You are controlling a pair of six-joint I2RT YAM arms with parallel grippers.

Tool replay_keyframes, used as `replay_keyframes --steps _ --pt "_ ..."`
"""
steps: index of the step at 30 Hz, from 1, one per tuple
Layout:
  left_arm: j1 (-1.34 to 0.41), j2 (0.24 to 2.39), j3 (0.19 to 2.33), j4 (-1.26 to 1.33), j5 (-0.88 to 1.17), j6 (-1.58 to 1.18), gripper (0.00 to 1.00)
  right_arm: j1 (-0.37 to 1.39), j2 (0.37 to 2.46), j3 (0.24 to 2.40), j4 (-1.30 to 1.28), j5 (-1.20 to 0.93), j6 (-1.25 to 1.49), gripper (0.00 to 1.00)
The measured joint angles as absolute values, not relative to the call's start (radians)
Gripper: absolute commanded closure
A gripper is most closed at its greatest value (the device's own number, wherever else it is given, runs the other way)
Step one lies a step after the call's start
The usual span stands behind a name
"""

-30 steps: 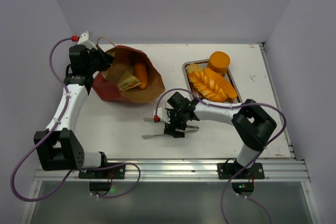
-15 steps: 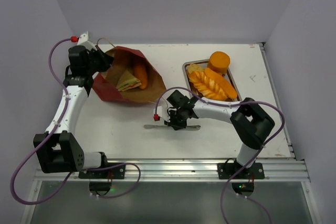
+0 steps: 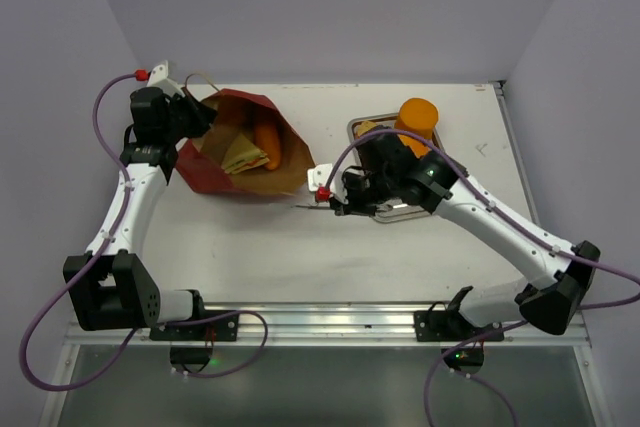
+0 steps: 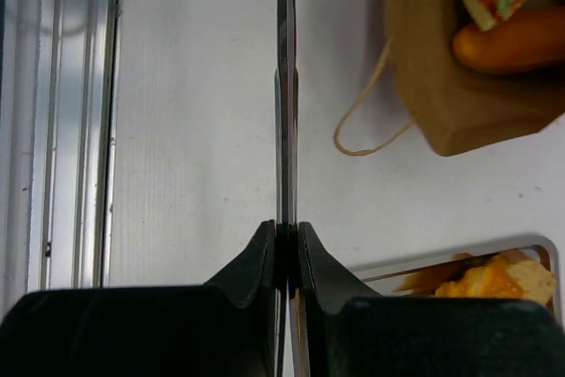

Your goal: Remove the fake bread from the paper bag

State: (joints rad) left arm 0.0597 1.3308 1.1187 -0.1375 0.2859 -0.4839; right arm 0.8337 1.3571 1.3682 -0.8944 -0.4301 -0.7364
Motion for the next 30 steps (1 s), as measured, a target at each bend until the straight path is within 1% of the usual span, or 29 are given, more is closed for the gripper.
replay_keyframes --steps 3,6,7,11,14,30 --pt "0.06 1.331 1.118 -0.138 0.29 -0.477 1.0 0.828 1.353 1.473 -0.925 -0.377 -0.705 0.83" --pt "0.06 1.331 1.118 -0.138 0.296 -0.474 1.0 0.81 1.396 1.565 -0.942 -0.327 -0.667 0.76" --pt "0.06 1.33 1.117 -0.138 0.3 -0.472 1.0 0.803 1.415 1.591 -0.944 -0.313 -0.654 0.72" --pt "0.061 1.326 1.114 -0.138 0.307 -0.465 1.0 0.784 1.484 1.66 -0.948 -0.252 -0.619 0.65" --pt "0.062 1.323 1.114 -0.139 0.31 -0.459 1.0 0.781 1.518 1.694 -0.953 -0.227 -0.603 0.64" --pt "0.064 1.314 1.082 -0.128 0.338 -0.451 1.0 0.781 1.628 1.827 -0.982 -0.187 -0.587 0.62"
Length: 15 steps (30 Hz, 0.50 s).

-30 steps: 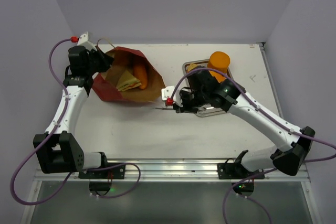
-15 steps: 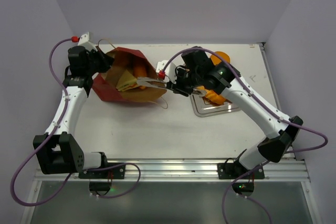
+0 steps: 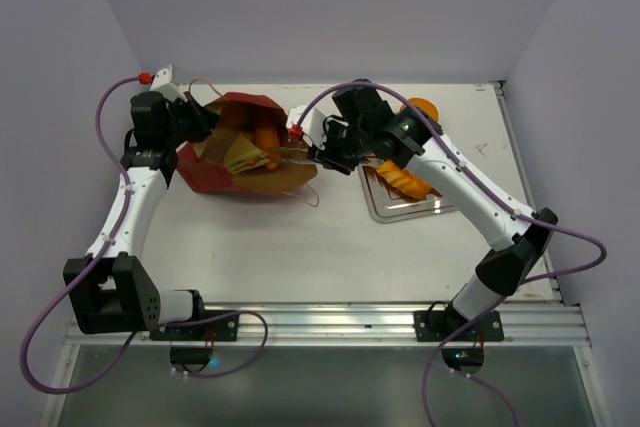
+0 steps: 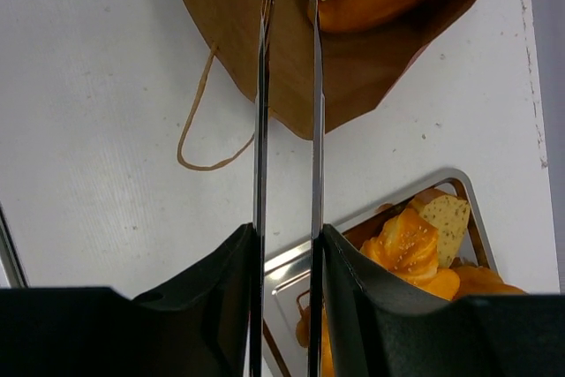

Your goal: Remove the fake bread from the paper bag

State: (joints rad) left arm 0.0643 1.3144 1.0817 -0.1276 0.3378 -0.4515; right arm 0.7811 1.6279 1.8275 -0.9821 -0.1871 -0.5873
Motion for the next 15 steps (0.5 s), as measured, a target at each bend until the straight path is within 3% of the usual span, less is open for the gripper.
replay_keyframes --steps 15 --pt "0.064 1.294 1.049 -0.112 0.371 -0.427 1.0 0.871 1.798 1.892 -0.95 -0.006 -0.727 0.6"
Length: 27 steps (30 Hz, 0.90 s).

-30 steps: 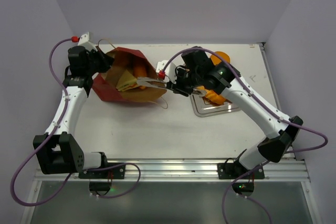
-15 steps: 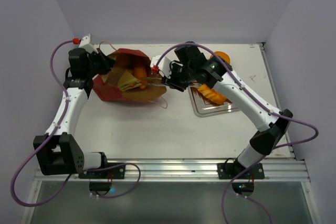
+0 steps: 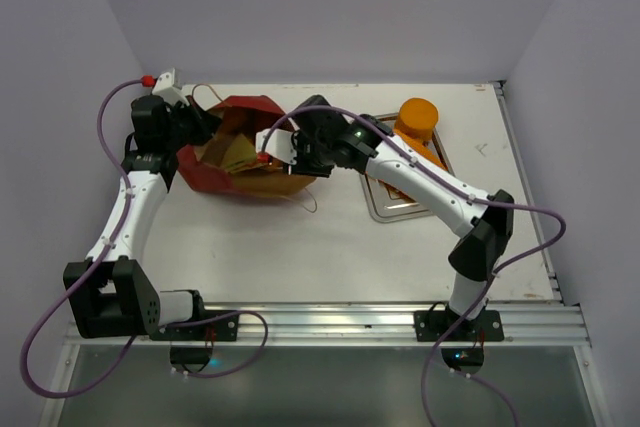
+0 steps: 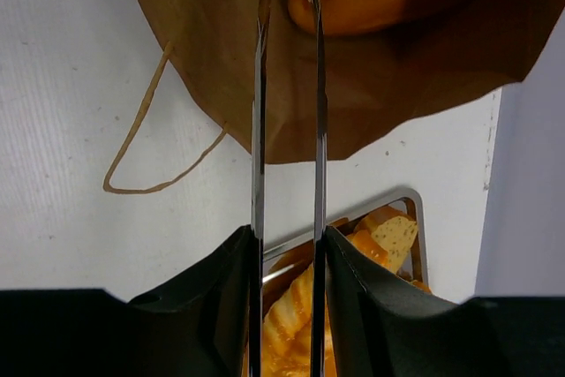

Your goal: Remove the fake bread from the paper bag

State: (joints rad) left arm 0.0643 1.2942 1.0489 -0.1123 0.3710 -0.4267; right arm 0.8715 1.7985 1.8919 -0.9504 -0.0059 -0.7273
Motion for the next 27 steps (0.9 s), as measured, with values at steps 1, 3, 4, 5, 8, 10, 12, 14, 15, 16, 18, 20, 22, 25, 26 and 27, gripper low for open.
replay_keyframes --steps 1,3,4,5,8,10,12,14,15,16,18,20,22,25,26,27 --pt "0.064 1.294 1.049 -0.112 0.372 -0.426 1.0 0.885 1.809 1.892 -0.941 0.015 -0.741 0.6" --pt "0.064 1.293 1.049 -0.112 0.375 -0.426 1.0 0.915 1.829 1.892 -0.916 0.059 -0.77 0.6" --pt "0.064 1.293 1.049 -0.112 0.376 -0.426 1.0 0.928 1.839 1.892 -0.902 0.082 -0.785 0.59" --pt "0.064 1.293 1.049 -0.112 0.378 -0.426 1.0 0.941 1.848 1.892 -0.886 0.102 -0.799 0.59" --pt "0.064 1.293 1.049 -0.112 0.382 -0.426 1.0 0.969 1.881 1.895 -0.85 0.16 -0.836 0.59" --pt "0.064 1.293 1.049 -0.112 0.384 -0.426 1.0 0.974 1.911 1.908 -0.833 0.192 -0.855 0.59" --pt "0.064 1.293 1.049 -0.112 0.386 -0.426 1.0 0.974 1.94 1.917 -0.818 0.22 -0.868 0.59" --pt "0.064 1.293 1.049 -0.112 0.387 -0.426 1.0 0.974 1.965 1.923 -0.811 0.239 -0.878 0.58" --pt "0.064 1.293 1.049 -0.112 0.387 -0.426 1.0 0.974 1.975 1.925 -0.809 0.249 -0.881 0.58" --pt "0.064 1.293 1.049 -0.112 0.389 -0.426 1.0 0.973 1.985 1.925 -0.801 0.258 -0.885 0.58" --pt "0.064 1.293 1.049 -0.112 0.39 -0.426 1.0 0.973 1.991 1.925 -0.792 0.272 -0.889 0.58" --pt "0.064 1.293 1.049 -0.112 0.39 -0.426 1.0 0.973 1.995 1.925 -0.784 0.282 -0.893 0.58" --pt "0.064 1.293 1.048 -0.112 0.39 -0.426 1.0 0.973 1.998 1.925 -0.772 0.296 -0.896 0.58" --pt "0.064 1.293 1.048 -0.112 0.391 -0.426 1.0 0.973 2.004 1.926 -0.752 0.305 -0.899 0.58" --pt "0.064 1.293 1.048 -0.112 0.391 -0.426 1.0 0.973 2.008 1.926 -0.748 0.306 -0.899 0.59" --pt "0.064 1.293 1.048 -0.112 0.391 -0.426 1.0 0.973 2.011 1.926 -0.746 0.307 -0.899 0.61"
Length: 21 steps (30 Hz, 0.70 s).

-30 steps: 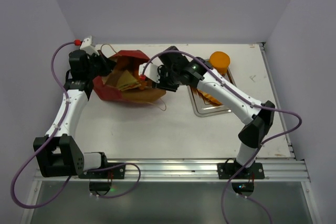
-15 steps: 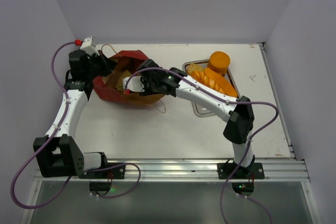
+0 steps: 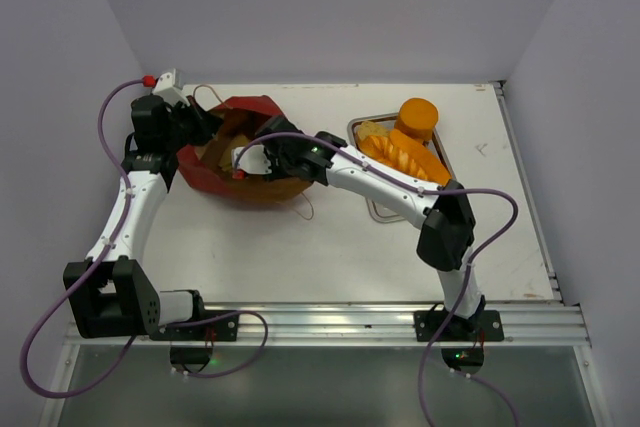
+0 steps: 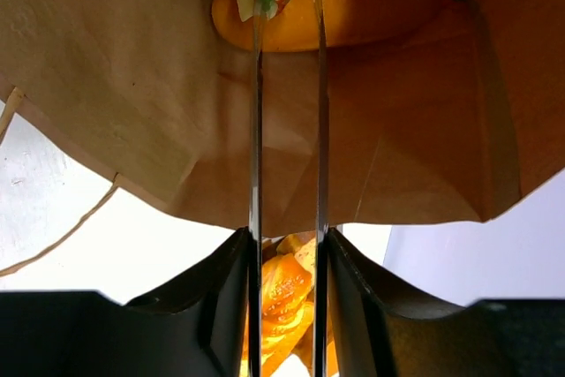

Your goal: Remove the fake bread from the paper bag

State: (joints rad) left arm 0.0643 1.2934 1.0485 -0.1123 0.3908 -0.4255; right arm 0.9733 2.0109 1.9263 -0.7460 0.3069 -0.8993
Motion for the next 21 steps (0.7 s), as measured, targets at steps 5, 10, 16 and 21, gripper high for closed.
replay_keyframes --steps 5,10,16,21 --pt "0.064 1.293 1.048 -0.112 0.393 -0.426 1.0 0.973 2.025 1.928 -0.748 0.309 -0.9 0.74" --pt "0.064 1.293 1.048 -0.112 0.394 -0.426 1.0 0.973 2.027 1.93 -0.754 0.308 -0.889 0.95" --pt "0.065 1.293 1.048 -0.112 0.393 -0.426 1.0 0.973 2.027 1.93 -0.755 0.289 -0.86 1.0" --pt "0.065 1.293 1.048 -0.112 0.386 -0.427 1.0 0.966 2.003 1.93 -0.762 0.24 -0.815 1.0"
